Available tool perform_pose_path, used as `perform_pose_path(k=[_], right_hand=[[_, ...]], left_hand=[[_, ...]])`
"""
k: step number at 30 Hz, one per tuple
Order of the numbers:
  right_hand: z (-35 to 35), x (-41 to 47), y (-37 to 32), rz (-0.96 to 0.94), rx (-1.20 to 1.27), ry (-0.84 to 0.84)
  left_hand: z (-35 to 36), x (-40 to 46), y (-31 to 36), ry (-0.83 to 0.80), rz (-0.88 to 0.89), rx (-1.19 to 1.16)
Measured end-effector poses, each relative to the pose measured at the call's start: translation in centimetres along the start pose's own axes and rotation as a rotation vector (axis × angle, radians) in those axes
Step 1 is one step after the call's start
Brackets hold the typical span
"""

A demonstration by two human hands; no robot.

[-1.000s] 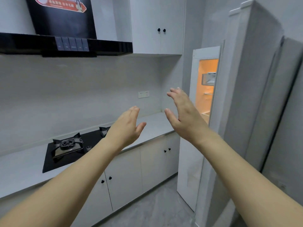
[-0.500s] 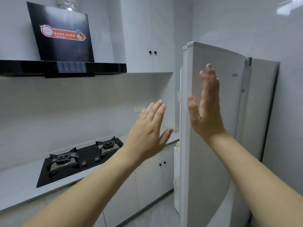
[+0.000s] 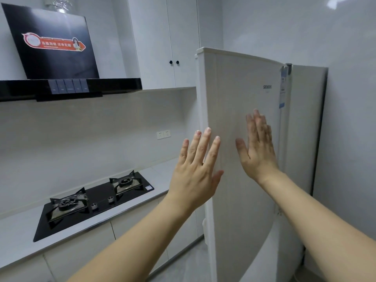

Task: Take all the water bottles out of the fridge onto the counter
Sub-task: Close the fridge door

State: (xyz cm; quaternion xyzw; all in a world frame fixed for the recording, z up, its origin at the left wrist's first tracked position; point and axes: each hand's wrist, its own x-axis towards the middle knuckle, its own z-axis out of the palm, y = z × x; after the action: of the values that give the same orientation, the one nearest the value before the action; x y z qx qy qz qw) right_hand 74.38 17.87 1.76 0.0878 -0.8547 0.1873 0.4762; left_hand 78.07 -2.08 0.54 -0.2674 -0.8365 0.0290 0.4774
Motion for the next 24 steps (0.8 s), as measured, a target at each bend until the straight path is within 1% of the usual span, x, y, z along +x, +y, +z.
perform_pose_path(k=[3,7,12,19,24], right_hand=[[0.5,0.2,0.4,-0.042,-0.065,-0.083],[1.6,0.6,0.4,-0.082,-0.089,-0.122],[4.1,1.2,0.1,-0.085,-0.068,-0.13],[8.0,3.5,-0.7,-0.166,-0.082,-0.138],[11.4,5.5,-0.5,-0.24,-0.098,-0.101]], left_hand=[[0.9,0.0,-0.5,-0.015,-0.011,0.036],[1.4,-0.1,-1.0,-0.023,-0.055,0.03],[2.5,-0.1,-2.3,-0.034,-0.128,-0.009],[5.6,0.3,-4.9,-0.047,-0.239,-0.082],[8.3,0.8,-7.7,-0.058,-0.296,-0.174]])
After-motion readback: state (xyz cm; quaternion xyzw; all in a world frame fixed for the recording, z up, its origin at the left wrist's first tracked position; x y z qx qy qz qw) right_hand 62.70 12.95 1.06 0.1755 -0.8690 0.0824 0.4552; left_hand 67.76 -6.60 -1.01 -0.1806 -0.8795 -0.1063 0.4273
